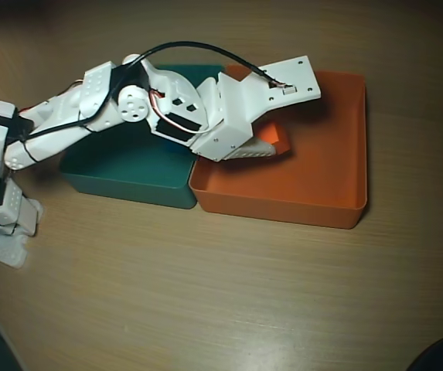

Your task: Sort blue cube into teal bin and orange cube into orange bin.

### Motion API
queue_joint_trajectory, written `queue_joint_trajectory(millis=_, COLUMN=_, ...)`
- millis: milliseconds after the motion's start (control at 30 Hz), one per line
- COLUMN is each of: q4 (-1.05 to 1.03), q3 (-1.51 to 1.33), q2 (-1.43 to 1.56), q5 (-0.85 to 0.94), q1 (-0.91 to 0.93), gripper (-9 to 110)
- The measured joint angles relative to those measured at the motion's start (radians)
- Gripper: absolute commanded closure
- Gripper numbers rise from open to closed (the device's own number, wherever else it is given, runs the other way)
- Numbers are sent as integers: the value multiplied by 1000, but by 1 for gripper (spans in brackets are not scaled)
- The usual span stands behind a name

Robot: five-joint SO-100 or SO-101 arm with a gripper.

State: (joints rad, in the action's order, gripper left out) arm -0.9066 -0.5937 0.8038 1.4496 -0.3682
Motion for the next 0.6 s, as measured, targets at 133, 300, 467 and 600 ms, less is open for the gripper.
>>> queue_joint_trajectory(millis=133, q4=0, q3=106, q2=-97, q5=-2, q1=2, gripper=107)
queue_joint_trajectory(millis=300, q4=0, q3=153, q2=-143, q5=-5, q1=-8, gripper=107)
queue_joint_trajectory(millis=467, q4=0, q3=155, q2=-143, q5=-5, q1=-21, gripper=101)
queue_joint_trajectory(millis=600, q4=0, q3=155, q2=-146, q5=-5, q1=-20, gripper=85)
